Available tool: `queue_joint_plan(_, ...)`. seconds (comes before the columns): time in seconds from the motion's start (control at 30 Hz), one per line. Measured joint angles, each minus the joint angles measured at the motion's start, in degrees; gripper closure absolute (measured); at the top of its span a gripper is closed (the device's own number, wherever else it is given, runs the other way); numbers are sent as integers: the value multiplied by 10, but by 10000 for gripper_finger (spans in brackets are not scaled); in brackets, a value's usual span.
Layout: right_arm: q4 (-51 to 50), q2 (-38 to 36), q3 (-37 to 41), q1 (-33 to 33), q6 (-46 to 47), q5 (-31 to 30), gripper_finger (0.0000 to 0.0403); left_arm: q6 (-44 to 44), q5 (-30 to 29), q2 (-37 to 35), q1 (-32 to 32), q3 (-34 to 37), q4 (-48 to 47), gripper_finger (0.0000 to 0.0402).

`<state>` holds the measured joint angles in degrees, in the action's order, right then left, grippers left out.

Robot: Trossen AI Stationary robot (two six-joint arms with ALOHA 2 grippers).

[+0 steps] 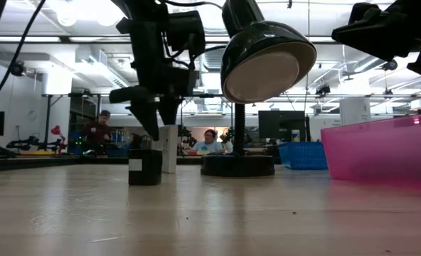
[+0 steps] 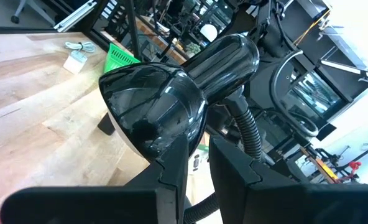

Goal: Pick and place items into bin
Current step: Put the white card reader box into the green bin

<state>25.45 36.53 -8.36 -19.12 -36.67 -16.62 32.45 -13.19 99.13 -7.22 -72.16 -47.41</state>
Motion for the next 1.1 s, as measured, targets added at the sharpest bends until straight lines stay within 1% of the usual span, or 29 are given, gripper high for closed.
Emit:
queue_joint_plan(0.4, -1, 0, 0, 0, 0, 0, 349, 10, -8, -3, -3, 1, -10, 187)
queue_joint_plan(0.6, -1, 0, 0, 0, 0, 0, 349, 27, -28, -3, -4, 1, -16, 187)
queue_joint_plan(1.1, -3, 0, 0, 0, -9, 0, 349, 31, -35, -2, -7, 2, -11, 187)
